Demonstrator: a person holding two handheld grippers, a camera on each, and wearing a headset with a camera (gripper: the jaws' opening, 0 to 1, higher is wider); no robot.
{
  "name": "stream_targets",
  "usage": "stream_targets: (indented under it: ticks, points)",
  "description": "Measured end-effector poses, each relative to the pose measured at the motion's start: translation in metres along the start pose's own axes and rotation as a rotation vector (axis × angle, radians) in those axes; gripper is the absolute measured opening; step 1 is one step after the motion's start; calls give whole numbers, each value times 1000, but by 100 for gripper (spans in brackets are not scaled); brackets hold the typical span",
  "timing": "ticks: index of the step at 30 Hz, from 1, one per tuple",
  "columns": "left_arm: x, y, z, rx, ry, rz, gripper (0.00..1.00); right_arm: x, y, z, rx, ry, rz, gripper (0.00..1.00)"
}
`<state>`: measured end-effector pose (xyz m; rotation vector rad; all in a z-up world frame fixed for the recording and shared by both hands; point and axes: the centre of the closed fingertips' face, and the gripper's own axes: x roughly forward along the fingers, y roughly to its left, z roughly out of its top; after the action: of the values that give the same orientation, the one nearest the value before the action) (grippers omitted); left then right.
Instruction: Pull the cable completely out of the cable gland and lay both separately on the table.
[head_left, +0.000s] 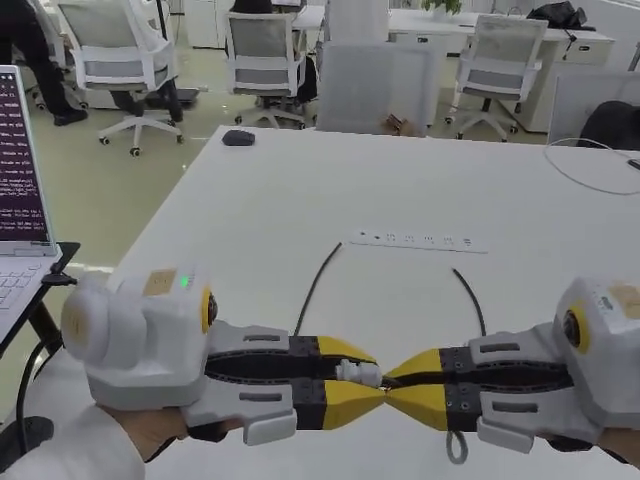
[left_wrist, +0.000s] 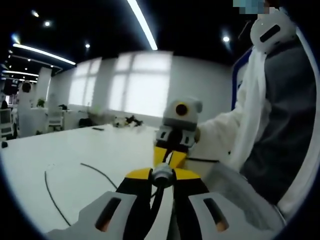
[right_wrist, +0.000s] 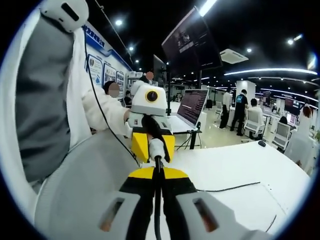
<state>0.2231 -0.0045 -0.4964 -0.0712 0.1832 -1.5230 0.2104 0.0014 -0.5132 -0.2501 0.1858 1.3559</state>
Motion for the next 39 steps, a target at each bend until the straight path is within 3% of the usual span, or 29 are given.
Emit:
stream_targets:
  ticks: [13,21,25,34,37,39]
  points:
    - [-7,3,2,-42,-35,17,16,-10,-7,-41,-14,118,-31,2]
    - [-8,1,4,-50,-46,15,16,-14,-9,-79,-28,232,-47,2]
    - [-10,1,4,-57,-52,16,16,-17,-11,-92,-16,260,-62,2]
    - [-8,-1,4,-93,-62,3,16,-18,-14,-93,-15,272,-78,2]
    - [-9,-1,5,-98,-70,6,16,-19,-15,-88,28,275,-72,3]
    - [-9,1,5,-96,-68,12,16,-19,-16,-79,31,248,-70,3]
